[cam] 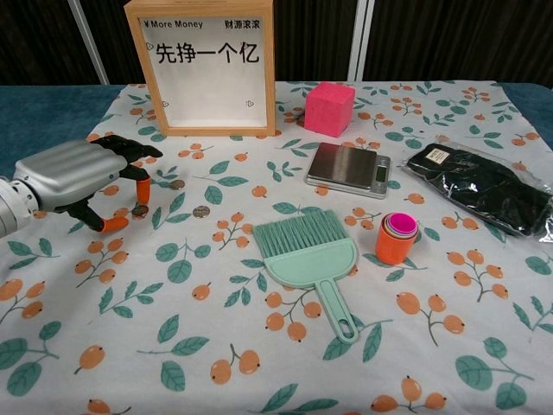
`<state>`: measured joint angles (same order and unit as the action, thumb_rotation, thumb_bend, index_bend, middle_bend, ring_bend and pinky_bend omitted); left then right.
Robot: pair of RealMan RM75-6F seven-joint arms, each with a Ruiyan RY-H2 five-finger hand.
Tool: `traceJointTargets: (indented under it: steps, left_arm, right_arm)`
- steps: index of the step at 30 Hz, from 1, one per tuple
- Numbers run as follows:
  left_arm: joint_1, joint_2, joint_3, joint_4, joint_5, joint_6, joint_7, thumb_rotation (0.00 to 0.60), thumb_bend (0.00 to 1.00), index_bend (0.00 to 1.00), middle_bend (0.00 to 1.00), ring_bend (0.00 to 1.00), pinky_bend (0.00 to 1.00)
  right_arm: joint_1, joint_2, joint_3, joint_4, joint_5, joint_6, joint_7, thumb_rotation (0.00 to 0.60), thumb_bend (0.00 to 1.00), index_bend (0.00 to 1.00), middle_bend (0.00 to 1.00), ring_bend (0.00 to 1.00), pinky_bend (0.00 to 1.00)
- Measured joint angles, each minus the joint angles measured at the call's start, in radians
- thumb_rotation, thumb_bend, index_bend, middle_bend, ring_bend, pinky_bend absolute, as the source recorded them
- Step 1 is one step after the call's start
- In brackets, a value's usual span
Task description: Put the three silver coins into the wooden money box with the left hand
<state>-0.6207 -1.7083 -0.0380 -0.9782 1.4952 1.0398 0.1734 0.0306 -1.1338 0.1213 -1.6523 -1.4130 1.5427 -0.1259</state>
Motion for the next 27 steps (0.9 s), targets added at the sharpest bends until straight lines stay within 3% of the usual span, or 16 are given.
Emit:
traceJointTargets:
  steps: [27]
  left_arm:
    - [-0.002, -0.027, 0.01, 0.039, -0.008, -0.01, -0.004, 0.6, 0.34, 0.46, 0.05, 0.0, 0.0]
  right_arm:
    - [0.0, -0.004, 0.005, -0.004, 0.014, -0.001, -0.014, 0.6, 0.36, 0.02, 0.02, 0.02, 0.0]
